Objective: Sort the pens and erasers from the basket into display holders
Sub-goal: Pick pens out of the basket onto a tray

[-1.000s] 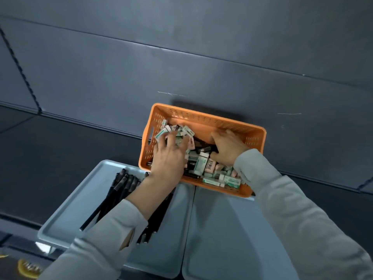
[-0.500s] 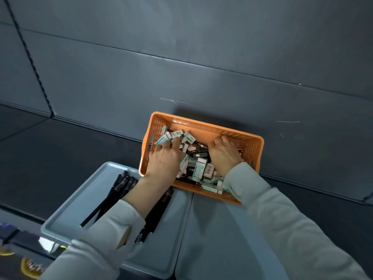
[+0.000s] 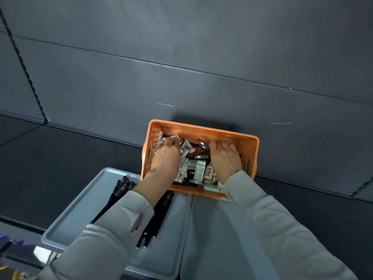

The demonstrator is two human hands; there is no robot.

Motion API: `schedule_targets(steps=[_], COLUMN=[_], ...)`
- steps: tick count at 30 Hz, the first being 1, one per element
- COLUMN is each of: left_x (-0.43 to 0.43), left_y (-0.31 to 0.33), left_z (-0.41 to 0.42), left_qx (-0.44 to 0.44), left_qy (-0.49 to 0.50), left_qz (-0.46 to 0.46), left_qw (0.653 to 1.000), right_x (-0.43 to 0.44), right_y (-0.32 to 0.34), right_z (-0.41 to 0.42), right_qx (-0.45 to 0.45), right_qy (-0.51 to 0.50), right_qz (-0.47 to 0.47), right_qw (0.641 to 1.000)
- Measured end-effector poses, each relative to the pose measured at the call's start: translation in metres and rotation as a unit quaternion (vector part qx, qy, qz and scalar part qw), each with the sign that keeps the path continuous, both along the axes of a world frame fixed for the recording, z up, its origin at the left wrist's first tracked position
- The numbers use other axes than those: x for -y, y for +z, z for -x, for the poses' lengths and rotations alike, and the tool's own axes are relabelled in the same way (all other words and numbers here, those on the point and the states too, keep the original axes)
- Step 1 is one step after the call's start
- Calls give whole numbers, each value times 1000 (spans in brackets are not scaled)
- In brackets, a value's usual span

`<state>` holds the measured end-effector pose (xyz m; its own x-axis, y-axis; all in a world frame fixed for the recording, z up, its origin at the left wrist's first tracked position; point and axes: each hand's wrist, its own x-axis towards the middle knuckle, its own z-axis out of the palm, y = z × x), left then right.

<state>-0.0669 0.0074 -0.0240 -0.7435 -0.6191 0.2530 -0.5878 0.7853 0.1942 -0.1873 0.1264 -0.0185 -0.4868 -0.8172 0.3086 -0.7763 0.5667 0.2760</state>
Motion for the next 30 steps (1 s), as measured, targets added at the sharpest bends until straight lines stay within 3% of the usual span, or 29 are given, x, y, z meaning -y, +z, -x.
schedule_targets(steps=[13,21,30], left_x=[11,14,19], left_y=[7,10,-3], left_z=[18,0,-15], left_qx=[16,-59,-113], left_qy=[-2,-35,-65], left_qz=[6,22,-3], left_qw=[1000,997,991], right_x=[-1,-6,-16], right_y=[10,13,-5], right_z=[2,-5,-25], right_qx=[57,22,47], right_qy=[11,-2,-46], right_qz=[-31,23,62], right_qw=[998,999,996])
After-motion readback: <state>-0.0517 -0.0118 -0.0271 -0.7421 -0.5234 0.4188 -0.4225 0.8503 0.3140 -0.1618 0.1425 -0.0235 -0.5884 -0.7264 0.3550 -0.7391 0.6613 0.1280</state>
